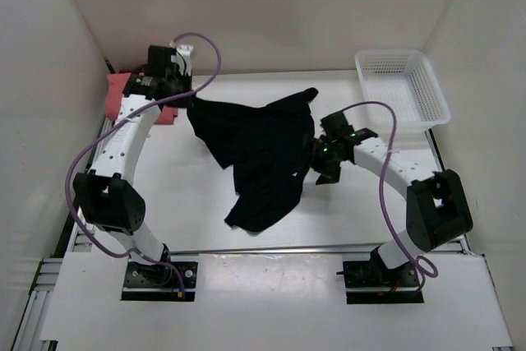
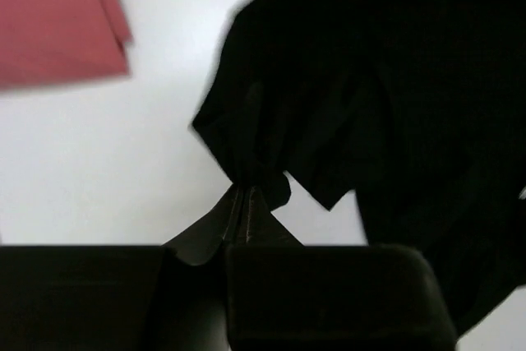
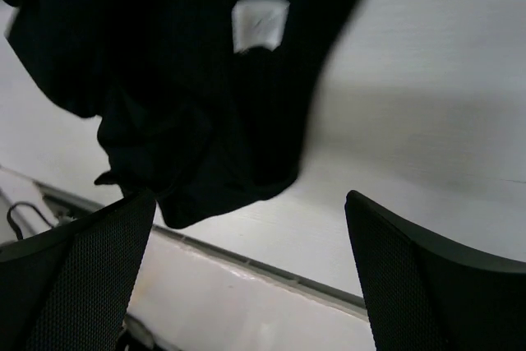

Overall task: Fold and stack the t-shirts
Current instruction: Flatten out the tshirt

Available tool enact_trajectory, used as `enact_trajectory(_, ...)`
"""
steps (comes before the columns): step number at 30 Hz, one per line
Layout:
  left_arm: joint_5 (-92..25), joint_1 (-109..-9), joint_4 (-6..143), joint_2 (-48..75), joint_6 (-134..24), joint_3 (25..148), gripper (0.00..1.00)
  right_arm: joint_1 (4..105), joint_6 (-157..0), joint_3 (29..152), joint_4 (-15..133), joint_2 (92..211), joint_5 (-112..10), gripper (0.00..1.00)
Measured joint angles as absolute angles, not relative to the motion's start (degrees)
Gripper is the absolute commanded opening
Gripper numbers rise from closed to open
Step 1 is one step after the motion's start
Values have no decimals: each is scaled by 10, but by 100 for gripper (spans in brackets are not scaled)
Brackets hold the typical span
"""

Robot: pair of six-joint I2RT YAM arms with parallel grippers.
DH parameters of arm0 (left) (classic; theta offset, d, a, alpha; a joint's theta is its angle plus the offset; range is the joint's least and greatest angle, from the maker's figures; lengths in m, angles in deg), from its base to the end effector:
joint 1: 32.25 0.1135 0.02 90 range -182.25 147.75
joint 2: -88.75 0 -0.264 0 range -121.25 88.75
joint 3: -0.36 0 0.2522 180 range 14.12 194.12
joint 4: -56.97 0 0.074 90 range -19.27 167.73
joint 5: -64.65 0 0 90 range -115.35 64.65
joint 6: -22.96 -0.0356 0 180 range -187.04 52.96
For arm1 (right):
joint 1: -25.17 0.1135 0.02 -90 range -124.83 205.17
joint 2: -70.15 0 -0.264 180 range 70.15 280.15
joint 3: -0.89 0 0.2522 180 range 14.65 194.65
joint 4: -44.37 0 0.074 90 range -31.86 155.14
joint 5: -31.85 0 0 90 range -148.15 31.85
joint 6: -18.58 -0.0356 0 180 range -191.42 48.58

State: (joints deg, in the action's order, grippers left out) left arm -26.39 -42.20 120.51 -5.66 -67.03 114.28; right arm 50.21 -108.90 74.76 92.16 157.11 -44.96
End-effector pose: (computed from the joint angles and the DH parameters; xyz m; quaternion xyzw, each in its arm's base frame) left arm 0.3513 -0.0623 0.3848 0.0833 0.9168 -0.0422 0.3883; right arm 0.2725 0.1363 0.2251 0.0755 0.9589 0.2246 0.1558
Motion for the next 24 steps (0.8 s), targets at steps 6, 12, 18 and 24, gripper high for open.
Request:
enact_trajectory(6, -280, -372, 1221, -57, -670, 1044, 11, 588, -1179, 722, 853, 1660, -449, 100)
enact_trajectory(12, -274, -292, 1205, -56, -670, 1095, 11, 589, -1256, 760, 841, 1734, -460, 7)
enact_trajectory(18, -274, -280, 1200, -55, -670, 1134, 11, 536, -1271, 738, 838, 1707, -504, 0)
enact_trajectory(24, -252, -229, 1207, -44, -670, 1125, 12, 388, -1198, 692, 923, 1531, -580, 12)
